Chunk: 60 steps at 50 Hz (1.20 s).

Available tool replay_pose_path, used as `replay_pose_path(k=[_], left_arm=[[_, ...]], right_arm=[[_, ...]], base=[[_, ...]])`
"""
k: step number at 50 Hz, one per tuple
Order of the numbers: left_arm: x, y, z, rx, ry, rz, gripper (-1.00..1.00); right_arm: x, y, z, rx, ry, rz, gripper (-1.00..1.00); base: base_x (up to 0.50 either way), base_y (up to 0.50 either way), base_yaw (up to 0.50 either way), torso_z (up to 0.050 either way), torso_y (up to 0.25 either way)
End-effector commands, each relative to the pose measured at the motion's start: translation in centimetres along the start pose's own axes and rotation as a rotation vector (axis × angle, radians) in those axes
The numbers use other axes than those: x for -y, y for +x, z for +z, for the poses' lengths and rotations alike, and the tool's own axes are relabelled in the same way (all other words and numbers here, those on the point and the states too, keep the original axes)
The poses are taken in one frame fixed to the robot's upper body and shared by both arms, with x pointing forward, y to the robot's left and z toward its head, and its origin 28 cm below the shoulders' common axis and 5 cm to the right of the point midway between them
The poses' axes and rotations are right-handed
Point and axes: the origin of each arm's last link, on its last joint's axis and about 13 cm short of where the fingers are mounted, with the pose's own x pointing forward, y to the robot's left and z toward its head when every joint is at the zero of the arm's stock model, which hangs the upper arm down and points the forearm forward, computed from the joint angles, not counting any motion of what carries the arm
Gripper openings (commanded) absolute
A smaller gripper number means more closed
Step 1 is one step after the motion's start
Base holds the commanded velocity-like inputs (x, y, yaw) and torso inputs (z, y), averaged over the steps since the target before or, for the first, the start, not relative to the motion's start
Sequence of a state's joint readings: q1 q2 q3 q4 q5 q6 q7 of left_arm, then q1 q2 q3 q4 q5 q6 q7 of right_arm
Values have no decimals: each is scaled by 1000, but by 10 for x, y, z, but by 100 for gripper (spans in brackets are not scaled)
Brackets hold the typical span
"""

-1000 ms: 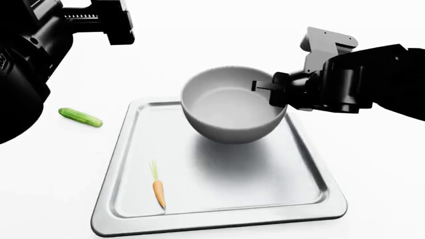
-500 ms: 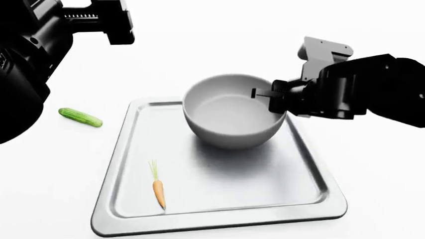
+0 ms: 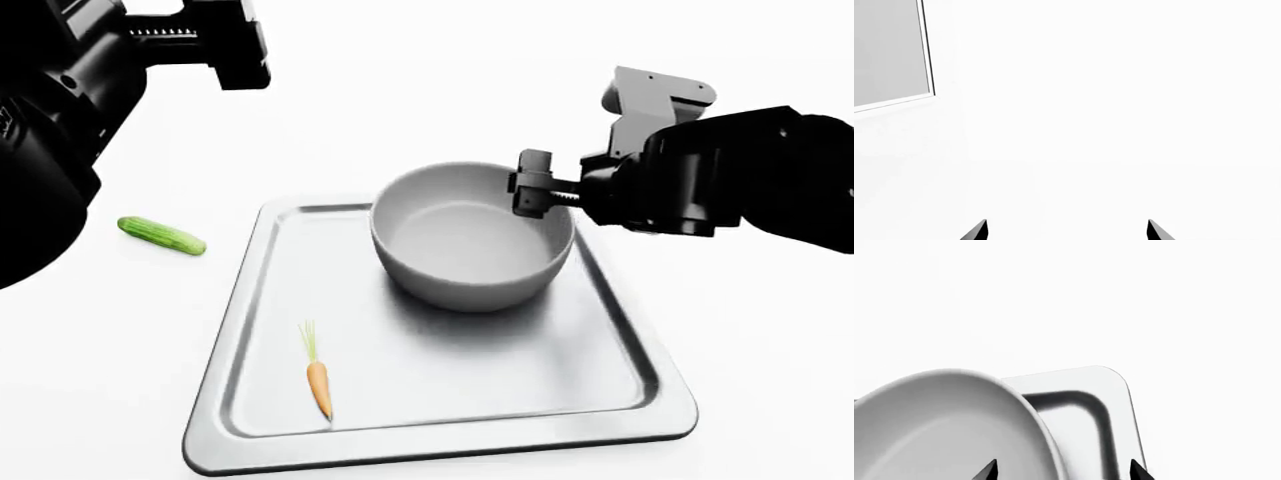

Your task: Place the two vegetables and bowl onto the tray for setting up a vegetable dip station.

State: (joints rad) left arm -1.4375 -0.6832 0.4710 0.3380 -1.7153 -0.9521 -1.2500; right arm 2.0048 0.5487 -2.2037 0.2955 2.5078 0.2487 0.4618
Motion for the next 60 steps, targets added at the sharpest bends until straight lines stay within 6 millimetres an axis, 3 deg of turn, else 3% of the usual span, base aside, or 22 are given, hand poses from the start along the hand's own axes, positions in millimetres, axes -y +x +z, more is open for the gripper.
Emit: replay_pose_path(k=[1,11,21,36,60], left_arm=[[0,1,-1,-4,-2,0,100],[5,11,-20,-116,-37,1,100],[14,30,-42,-308,-207,110,100],[-5,65,-46,-415,-399,403,100],[-16,131,-59,-538,-492,528,100]], right_arm=[[0,-10,4,65,-35,-27,100],[1,-31,11,169,-69,-68,100],[7,-49,19,221,-51,-93,100],[11,-50,20,228,-40,-110,100],[13,-53,21,236,-35,-112,100]], base=[[0,0,0,0,0],[0,0,0,0,0],[0,0,0,0,0],[0,0,0,0,0],[0,0,0,0,0]])
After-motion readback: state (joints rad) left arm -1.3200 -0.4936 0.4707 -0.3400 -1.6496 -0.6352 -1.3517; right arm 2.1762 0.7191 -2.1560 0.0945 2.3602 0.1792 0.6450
